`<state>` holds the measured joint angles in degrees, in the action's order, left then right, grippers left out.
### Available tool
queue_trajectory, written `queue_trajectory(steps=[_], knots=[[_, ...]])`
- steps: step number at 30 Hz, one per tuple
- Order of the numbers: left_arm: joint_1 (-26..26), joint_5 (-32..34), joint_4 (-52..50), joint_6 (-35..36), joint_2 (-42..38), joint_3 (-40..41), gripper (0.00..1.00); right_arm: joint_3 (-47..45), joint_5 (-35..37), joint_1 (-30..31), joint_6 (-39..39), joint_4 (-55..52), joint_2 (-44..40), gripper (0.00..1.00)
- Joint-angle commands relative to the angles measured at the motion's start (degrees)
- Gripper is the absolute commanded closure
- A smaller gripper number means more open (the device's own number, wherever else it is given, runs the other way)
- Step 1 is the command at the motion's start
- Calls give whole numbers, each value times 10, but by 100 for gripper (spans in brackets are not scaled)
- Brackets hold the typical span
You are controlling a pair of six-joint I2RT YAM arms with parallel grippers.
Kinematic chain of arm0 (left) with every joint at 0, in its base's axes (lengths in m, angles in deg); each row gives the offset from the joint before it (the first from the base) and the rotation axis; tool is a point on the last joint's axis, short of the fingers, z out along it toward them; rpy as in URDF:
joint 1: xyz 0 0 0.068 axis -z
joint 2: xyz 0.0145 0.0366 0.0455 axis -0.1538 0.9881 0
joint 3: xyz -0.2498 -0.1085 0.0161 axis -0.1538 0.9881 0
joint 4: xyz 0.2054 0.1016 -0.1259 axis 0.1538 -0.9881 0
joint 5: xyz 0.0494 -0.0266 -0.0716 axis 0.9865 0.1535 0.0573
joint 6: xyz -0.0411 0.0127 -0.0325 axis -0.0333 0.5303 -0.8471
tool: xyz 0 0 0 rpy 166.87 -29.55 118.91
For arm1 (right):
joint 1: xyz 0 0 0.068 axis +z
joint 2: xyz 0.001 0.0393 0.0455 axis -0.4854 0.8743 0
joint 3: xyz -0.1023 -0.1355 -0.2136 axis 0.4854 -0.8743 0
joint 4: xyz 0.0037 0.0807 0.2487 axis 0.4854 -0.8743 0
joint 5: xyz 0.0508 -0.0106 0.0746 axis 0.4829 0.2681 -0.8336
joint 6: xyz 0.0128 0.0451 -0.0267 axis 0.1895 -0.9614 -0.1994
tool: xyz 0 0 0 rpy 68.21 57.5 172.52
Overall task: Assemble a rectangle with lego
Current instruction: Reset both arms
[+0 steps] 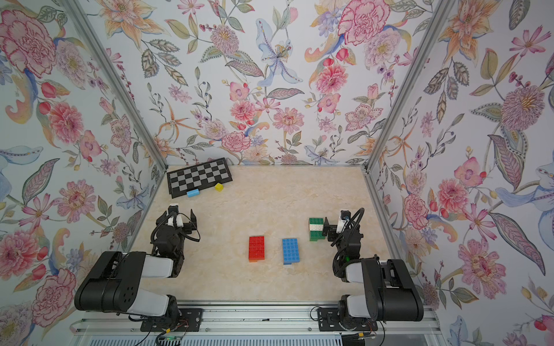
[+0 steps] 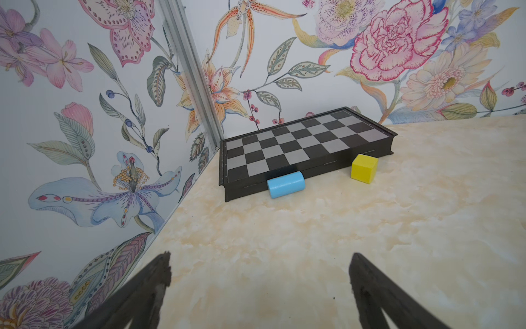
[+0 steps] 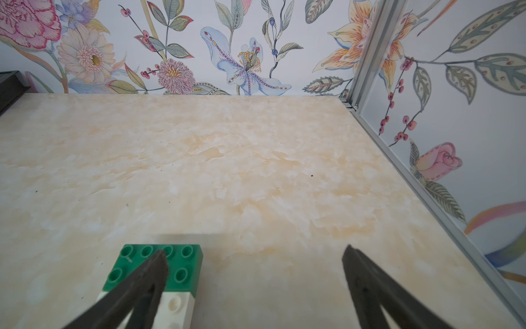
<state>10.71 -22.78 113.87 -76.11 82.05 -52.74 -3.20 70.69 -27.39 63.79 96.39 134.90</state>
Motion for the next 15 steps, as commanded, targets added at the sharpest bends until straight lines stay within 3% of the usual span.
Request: queue_trajectory(steps=[1, 15], knots=[[-5, -15, 27, 14, 10, -13, 1, 13, -18, 3, 20, 61, 20, 0], [-5, -30, 88, 20, 31, 9, 1, 9, -35, 5, 28, 116, 74, 0]])
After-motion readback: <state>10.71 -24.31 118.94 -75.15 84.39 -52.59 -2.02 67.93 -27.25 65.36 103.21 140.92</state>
